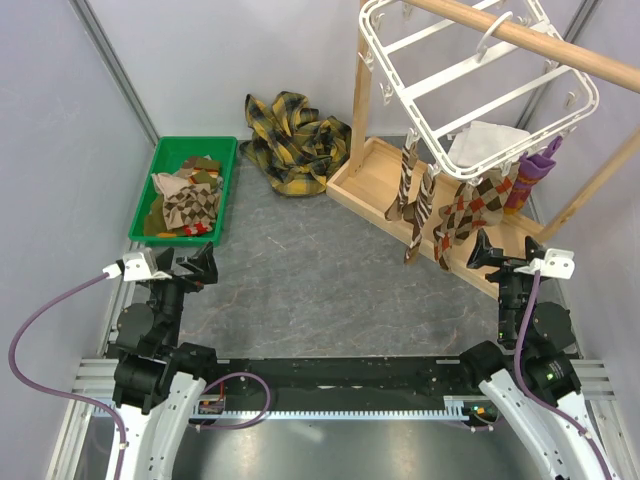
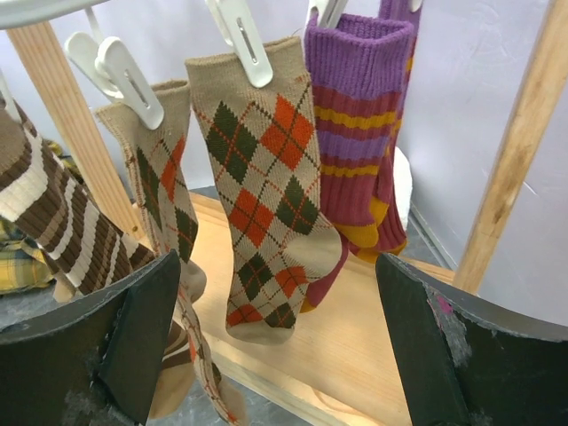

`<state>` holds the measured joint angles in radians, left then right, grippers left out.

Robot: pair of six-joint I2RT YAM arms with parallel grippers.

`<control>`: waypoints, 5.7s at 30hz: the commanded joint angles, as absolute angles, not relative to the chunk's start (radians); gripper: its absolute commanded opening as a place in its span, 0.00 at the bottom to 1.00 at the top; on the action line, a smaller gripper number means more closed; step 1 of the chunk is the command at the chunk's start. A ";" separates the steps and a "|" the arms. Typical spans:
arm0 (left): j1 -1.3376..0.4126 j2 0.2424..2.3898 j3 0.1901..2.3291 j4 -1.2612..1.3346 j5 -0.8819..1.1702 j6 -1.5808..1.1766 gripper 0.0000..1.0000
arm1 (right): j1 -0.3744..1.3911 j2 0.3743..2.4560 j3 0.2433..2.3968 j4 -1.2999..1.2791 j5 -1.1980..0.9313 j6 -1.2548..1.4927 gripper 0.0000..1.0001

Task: Clip the socks to the hanger
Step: Adjust the clothesline at the center of the board.

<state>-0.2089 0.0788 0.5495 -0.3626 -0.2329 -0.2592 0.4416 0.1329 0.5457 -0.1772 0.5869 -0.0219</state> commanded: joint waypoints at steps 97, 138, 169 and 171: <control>-0.235 -0.041 0.528 -0.318 -0.175 -0.210 0.99 | 0.821 1.956 1.254 -0.386 -0.331 0.026 0.88; -0.236 0.635 0.658 -0.081 0.512 -0.221 0.99 | 0.852 1.225 0.715 -0.170 0.529 0.508 0.98; -0.256 0.630 0.640 -0.143 0.347 -0.150 0.99 | 0.166 1.746 0.961 -0.097 0.293 0.399 0.98; -0.259 0.629 0.640 -0.146 0.341 -0.144 0.99 | 0.157 1.785 1.000 -0.116 0.307 0.365 0.98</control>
